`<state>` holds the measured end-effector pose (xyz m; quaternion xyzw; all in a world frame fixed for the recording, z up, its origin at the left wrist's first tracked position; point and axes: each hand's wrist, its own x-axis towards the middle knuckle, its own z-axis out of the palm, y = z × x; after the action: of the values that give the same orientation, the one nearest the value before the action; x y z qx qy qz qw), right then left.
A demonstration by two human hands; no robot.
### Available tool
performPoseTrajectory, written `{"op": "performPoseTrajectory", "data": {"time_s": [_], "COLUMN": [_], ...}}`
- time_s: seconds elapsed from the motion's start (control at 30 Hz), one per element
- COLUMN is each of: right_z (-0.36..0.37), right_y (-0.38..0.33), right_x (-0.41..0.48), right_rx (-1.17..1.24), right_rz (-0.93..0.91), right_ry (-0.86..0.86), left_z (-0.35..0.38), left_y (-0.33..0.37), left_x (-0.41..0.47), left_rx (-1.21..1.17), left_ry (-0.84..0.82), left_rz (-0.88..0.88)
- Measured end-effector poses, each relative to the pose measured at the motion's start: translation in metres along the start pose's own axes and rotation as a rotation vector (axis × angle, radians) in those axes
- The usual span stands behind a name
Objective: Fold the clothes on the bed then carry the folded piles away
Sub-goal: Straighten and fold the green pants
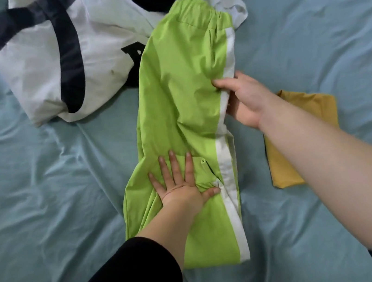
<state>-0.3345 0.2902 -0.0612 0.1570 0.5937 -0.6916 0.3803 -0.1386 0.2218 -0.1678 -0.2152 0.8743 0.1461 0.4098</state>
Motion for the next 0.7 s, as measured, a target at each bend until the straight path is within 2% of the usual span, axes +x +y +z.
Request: {"op": "performPoseTrajectory", "data": {"time_s": [0.1,0.2,0.27,0.33,0.37,0.4,0.47,0.5,0.57,0.6,0.67,0.7], "right_z": [-0.002,-0.002,-0.005,-0.013,-0.016,-0.019,-0.026,-0.028,-0.038,-0.047,-0.057,-0.057], "right_y": [0.004,0.012,0.019,0.031,0.04,0.049,0.076,0.091,0.117,0.127,0.141,0.145], "right_x": [-0.032,-0.066,-0.093,-0.119,-0.132,-0.143,-0.159,-0.163,-0.171,-0.173,-0.176,-0.178], "right_rx": [-0.119,-0.406,-0.589,-0.828,-1.019,-1.225,-1.577,-1.713,-1.878,-1.873,-1.747,-1.617], "right_rz": [-0.077,-0.227,-0.4,-0.629,-0.764,-0.889,-1.033,-0.987,-0.645,-0.507,-0.446,-0.452], "right_ry": [-0.06,-0.025,0.004,0.0,-0.007,-0.011,-0.051,-0.127,-0.343,-0.408,-0.386,-0.307], "left_z": [-0.008,-0.026,-0.036,-0.041,-0.044,-0.046,-0.045,-0.044,-0.04,-0.039,-0.04,-0.044], "left_y": [-0.003,-0.019,-0.042,-0.067,-0.076,-0.083,-0.094,-0.097,-0.102,-0.102,-0.1,-0.098], "left_x": [-0.01,-0.03,-0.054,-0.081,-0.093,-0.102,-0.11,-0.111,-0.114,-0.116,-0.12,-0.122], "left_rx": [-0.017,-0.17,-0.546,-0.962,-1.201,-1.446,-1.858,-1.988,-2.062,-2.028,-1.893,-1.816], "left_ry": [-0.02,0.025,0.177,0.315,0.28,0.158,-0.195,-0.332,-0.47,-0.494,-0.486,-0.466], "left_rz": [0.078,0.218,0.301,0.218,0.143,0.071,-0.061,-0.113,-0.166,-0.183,-0.204,-0.203]}}
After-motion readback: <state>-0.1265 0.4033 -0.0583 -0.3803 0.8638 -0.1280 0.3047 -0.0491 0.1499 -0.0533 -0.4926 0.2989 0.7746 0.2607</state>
